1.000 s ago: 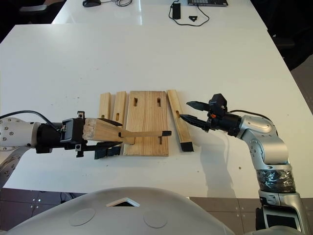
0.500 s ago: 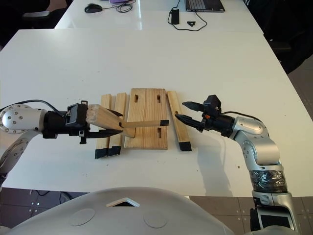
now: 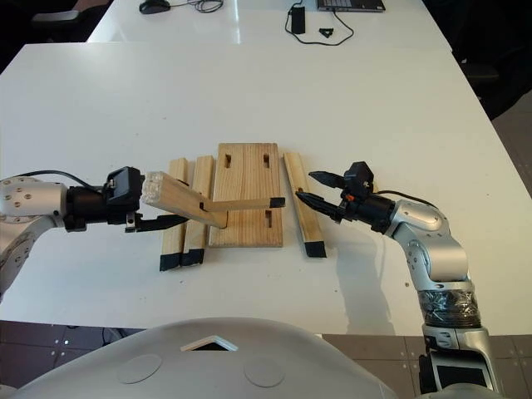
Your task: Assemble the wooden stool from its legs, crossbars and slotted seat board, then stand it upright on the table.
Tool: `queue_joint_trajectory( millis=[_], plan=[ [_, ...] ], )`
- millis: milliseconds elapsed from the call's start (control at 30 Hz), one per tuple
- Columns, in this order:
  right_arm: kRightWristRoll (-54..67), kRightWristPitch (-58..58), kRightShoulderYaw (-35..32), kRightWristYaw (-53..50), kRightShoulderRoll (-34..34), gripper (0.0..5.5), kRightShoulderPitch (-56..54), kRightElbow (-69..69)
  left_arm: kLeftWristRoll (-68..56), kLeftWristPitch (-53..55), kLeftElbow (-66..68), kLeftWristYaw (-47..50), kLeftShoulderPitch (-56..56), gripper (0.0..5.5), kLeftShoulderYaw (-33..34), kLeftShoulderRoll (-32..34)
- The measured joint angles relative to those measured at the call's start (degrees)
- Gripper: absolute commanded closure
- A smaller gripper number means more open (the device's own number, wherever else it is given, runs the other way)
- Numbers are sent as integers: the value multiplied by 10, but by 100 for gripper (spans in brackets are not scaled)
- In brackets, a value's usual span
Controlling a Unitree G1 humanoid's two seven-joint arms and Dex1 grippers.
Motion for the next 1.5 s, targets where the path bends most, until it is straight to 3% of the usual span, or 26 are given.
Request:
queue_joint_trajectory(
  millis=[167,267,433,567,933,1233,1500],
  plan=[
    [0,-3,-15,-13,-1,241,43,-18,-9,69,-73,76,132,235,86,-14],
    [1,-3,-26,-21,-2,241,62,-29,-10,112,-112,130,182,235,102,-38],
    [2,-2,-35,-28,-3,241,66,-34,28,135,-135,194,238,235,60,-73],
    [1,-2,-36,-28,-4,241,60,-34,99,110,-89,208,239,235,19,-73],
    [-13,-12,-27,-30,-4,241,65,-33,141,-1,30,141,212,235,47,-24],
    [-28,-23,-22,-39,0,241,67,-22,60,91,60,118,189,235,90,-53],
    [-35,-28,-17,-39,0,241,61,-13,66,123,80,168,154,235,75,-88]
  ],
)
